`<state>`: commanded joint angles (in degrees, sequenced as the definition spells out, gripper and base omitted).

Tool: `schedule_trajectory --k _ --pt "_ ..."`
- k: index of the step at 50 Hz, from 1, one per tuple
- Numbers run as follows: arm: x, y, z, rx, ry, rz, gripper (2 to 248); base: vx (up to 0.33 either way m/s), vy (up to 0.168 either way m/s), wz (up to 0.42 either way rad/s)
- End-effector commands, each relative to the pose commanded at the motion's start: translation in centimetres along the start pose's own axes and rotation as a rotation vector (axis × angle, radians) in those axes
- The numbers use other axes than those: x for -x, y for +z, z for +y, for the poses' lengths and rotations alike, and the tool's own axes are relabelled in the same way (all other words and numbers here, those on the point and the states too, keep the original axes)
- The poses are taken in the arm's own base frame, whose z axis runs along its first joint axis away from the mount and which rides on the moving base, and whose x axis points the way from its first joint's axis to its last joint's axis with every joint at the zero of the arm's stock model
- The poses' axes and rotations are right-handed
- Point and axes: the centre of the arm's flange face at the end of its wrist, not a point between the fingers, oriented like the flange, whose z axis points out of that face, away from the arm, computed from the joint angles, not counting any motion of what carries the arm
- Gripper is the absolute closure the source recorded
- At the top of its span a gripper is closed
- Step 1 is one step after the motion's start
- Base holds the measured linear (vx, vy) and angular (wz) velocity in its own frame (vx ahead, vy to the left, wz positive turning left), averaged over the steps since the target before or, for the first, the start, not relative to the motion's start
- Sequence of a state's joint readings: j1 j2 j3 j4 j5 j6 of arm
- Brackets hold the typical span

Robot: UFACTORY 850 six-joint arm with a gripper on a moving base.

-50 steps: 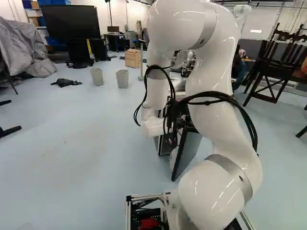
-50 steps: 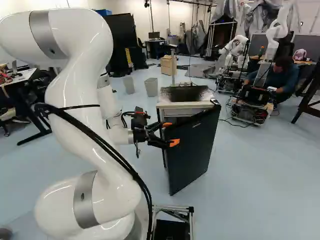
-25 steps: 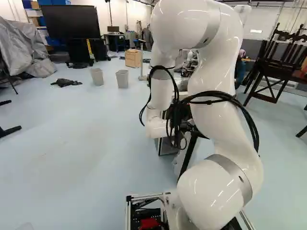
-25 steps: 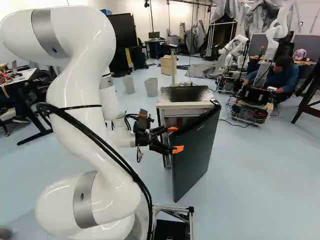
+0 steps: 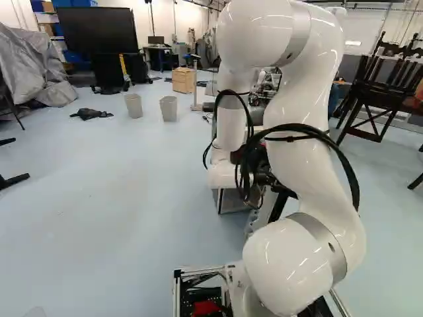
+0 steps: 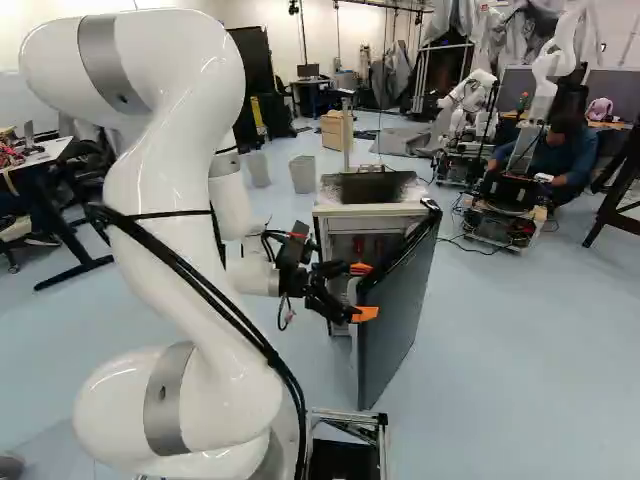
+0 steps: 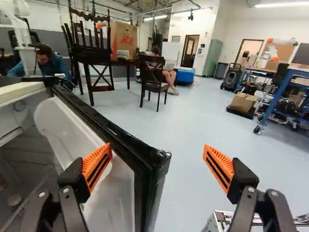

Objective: Grab a drink from the fridge

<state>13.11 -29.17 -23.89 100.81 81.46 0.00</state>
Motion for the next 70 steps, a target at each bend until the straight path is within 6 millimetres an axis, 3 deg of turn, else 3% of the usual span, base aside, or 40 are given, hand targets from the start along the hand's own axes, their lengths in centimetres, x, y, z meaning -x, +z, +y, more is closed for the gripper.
schedule_trajectory --k 33,70 --pt "-1.3 5.7 -1.2 0.250 0.094 -0.025 3 0.000 0.000 0.000" --pt "-3.8 15.2 -4.6 0.493 0.260 -0.039 3 0.000 0.000 0.000"
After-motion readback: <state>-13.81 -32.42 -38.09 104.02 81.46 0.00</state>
